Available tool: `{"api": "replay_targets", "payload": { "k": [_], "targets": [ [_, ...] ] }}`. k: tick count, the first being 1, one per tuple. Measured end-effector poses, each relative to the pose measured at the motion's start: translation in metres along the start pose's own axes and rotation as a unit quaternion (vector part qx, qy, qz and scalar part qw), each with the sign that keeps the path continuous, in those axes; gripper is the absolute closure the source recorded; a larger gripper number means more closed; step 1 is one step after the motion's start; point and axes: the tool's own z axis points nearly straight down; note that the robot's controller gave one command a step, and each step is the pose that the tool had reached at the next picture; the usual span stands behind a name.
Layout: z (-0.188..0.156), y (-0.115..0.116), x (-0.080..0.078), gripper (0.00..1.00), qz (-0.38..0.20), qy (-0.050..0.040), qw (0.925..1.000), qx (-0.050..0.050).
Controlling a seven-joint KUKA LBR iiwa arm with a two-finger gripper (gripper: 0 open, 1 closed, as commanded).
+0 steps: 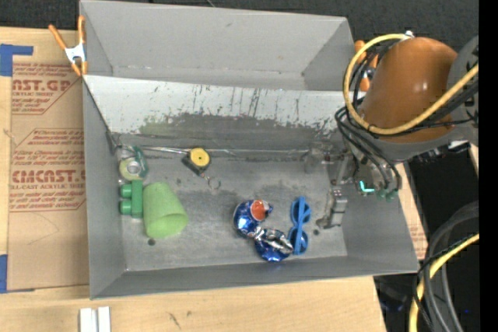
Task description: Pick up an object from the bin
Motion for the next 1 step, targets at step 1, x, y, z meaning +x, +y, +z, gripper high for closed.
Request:
{"api": "replay_targets", "payload": {
  "k": [1],
  "targets": [
    [0.1338,0.0081,-0.0068,0.0,-0.192,-0.0008,0.9813,0.0]
  ]
}}
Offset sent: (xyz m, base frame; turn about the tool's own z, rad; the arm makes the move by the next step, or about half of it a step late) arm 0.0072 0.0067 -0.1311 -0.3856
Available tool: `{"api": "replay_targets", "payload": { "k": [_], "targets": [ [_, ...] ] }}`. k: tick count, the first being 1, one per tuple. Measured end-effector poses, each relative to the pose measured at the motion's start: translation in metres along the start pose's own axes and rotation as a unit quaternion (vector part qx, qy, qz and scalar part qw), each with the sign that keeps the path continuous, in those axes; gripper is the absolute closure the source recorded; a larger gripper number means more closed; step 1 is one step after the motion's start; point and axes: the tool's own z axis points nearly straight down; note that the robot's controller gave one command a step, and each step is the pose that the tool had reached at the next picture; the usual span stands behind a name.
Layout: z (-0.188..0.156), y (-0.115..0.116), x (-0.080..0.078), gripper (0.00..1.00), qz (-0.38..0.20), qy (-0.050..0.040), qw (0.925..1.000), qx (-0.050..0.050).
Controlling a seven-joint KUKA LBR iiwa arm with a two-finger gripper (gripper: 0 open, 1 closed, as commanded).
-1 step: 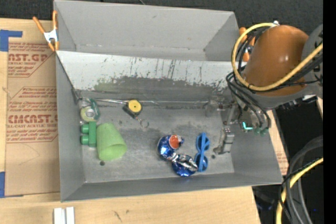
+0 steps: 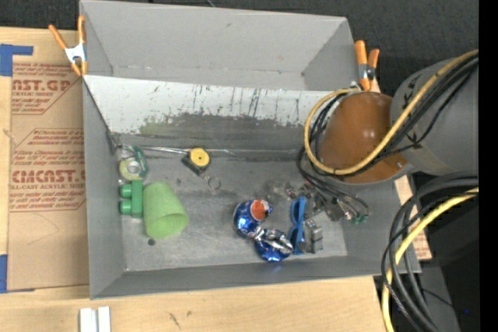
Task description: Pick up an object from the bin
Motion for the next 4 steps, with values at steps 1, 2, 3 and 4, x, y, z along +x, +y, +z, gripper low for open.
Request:
{"api": "replay_targets", "payload": {
  "k": [1,2,3,4],
  "targets": [
    [0.006,-0.056,-0.005,0.0,-0.203,-0.0023,0.9792,0.002],
    [0.009,0.006,-0.014,0.0,-0.325,-0.0018,0.9458,0.0],
    [0.008,0.005,-0.014,1.0,-0.324,-0.0024,0.946,0.001],
    [-0.096,-0.003,-0.011,1.0,-0.324,-0.0045,0.946,0.004]
  ]
}}
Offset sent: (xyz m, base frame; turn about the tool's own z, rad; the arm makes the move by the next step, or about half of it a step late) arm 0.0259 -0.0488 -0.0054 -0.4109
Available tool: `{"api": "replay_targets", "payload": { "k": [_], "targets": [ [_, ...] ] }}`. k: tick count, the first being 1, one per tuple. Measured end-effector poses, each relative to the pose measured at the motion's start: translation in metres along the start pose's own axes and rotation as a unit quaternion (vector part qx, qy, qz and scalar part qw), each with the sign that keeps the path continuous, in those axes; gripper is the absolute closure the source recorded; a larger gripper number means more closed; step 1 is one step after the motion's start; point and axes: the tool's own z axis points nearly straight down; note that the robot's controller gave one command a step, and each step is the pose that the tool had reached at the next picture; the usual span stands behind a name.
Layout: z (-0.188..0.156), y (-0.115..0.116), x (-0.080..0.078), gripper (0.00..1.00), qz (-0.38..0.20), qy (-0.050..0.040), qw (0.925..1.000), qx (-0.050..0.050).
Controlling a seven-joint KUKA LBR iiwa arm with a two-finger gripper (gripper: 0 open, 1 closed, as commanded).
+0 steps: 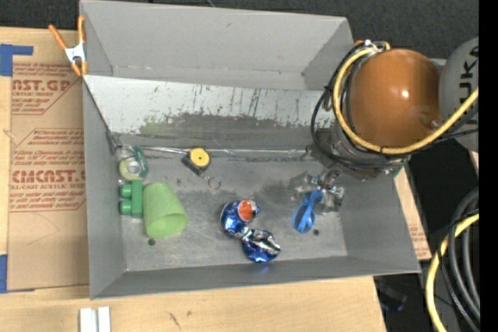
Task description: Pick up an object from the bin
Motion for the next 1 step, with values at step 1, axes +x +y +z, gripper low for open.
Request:
{"api": "replay_targets", "payload": {
  "k": [1],
  "targets": [
    [-0.1091,-0.0052,0.0286,1.0,-0.047,0.0003,0.9989,0.001]
  ]
}}
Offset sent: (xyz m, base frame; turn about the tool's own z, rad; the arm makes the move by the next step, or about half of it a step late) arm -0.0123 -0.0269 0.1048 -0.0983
